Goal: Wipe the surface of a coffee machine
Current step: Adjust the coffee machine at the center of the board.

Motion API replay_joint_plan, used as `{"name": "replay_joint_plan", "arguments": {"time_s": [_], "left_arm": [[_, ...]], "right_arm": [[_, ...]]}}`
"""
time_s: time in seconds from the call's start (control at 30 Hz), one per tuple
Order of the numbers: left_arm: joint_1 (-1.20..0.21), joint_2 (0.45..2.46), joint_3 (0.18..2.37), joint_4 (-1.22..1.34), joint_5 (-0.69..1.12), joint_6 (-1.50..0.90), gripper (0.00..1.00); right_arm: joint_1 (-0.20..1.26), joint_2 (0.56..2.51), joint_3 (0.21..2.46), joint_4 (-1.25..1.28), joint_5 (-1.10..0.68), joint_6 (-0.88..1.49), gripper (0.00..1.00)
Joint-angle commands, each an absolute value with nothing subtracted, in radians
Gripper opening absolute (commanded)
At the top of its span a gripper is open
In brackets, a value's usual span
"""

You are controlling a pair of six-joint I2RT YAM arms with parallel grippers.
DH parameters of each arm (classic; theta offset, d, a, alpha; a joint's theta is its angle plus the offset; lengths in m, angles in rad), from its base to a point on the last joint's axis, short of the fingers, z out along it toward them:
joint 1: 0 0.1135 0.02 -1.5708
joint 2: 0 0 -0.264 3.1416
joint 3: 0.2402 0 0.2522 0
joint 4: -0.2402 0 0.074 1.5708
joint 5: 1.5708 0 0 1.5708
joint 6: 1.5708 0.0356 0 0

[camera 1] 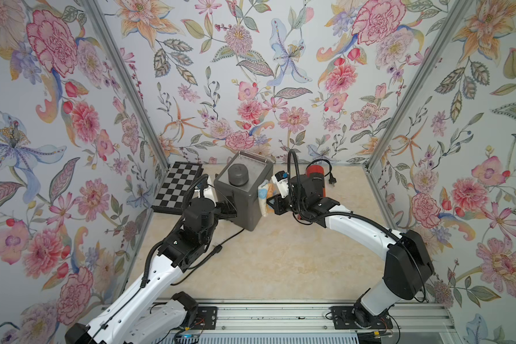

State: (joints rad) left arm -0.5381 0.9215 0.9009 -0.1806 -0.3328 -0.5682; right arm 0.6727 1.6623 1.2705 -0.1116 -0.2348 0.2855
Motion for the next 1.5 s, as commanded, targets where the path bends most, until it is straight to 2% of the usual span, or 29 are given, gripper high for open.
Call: {"name": "replay_joint_plan", "arguments": {"time_s": [0.0,0.23,0.43,0.6,0.73,0.9,1.1,1.47], "left_arm": [[-0.463,0.919,0.896,-0.194,-0.315,-0.575,0.99],[-0.289,0.998,0.897,-0.131,-0.170,-0.571,0.99],[-0.282,1.005,0.830,-0.034,-0.143,-0.605,0.99],[-0.282,1.015,0.752,0.016,-0.118,-0.646,0.99],[-0.311,0.963,0.664,0.092,-0.094,-0.670,0.99],[-0.418,0.939,0.585,0.160,-0.152,-0.702,0.99],[-0.440,0.966,0.564,0.196,-0.173,-0.731,0.99],[-0.419,1.105,0.649,0.228,-0.181,-0.721,0.99]], "right_arm": [[0.663,1.715,1.346,-0.064,-0.193,0.315,0.00],[0.625,1.745,1.394,-0.065,-0.179,0.324,0.00],[0.533,1.683,1.419,-0.163,-0.140,0.327,0.00],[0.436,1.703,1.500,-0.181,-0.182,0.301,0.00],[0.394,1.807,1.638,-0.183,-0.265,0.280,0.00],[0.376,2.003,1.883,-0.198,-0.401,0.266,0.00],[0.378,2.180,2.098,-0.227,-0.526,0.280,0.00],[0.424,2.212,2.118,-0.240,-0.722,0.222,0.00]]}}
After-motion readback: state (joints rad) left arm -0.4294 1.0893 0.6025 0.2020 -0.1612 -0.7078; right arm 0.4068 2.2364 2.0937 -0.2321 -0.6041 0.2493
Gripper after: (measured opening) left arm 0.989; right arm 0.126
